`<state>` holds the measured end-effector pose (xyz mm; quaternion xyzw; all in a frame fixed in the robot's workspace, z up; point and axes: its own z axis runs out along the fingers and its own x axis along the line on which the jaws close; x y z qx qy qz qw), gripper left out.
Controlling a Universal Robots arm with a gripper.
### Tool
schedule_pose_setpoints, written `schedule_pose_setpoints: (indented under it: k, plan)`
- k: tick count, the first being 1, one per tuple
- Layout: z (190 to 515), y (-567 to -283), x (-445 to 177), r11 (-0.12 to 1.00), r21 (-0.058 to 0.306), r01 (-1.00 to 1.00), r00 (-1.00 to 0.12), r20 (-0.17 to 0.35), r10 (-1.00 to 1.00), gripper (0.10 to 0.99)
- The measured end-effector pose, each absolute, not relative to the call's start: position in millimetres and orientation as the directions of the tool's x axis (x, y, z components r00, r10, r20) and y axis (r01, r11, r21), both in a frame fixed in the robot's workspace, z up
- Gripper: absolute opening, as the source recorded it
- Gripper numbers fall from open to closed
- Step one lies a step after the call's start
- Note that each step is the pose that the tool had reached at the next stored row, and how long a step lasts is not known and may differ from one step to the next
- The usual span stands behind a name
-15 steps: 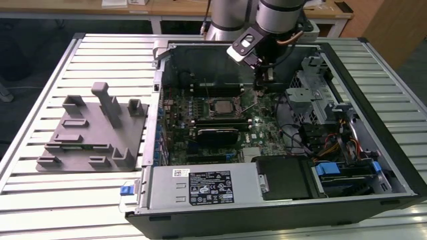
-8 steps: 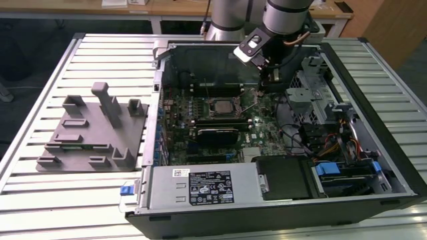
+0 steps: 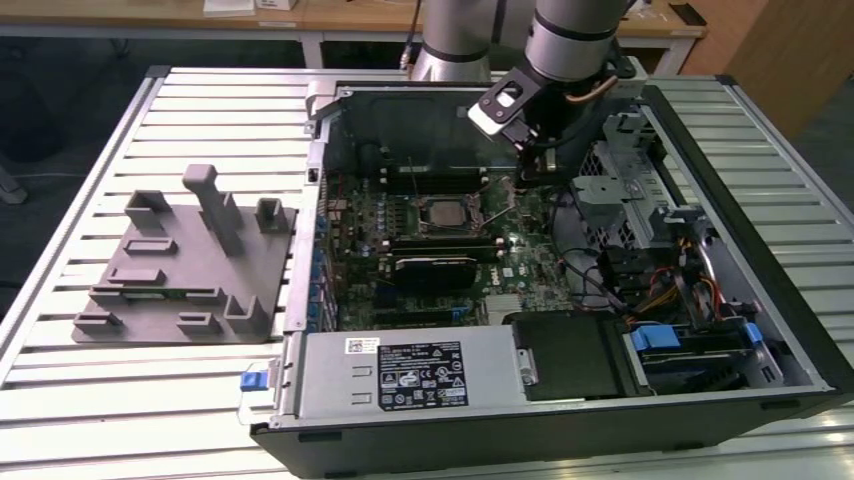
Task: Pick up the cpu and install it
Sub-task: 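Close the cpu cover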
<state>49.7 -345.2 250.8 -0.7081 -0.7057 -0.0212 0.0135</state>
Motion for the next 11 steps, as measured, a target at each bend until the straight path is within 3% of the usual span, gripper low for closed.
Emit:
schedule_pose_setpoints:
  k: [11]
  plan:
    - [251.4,-345.2,50.3,-0.004,0.006,1.000,0.003,0.049,0.999,0.106]
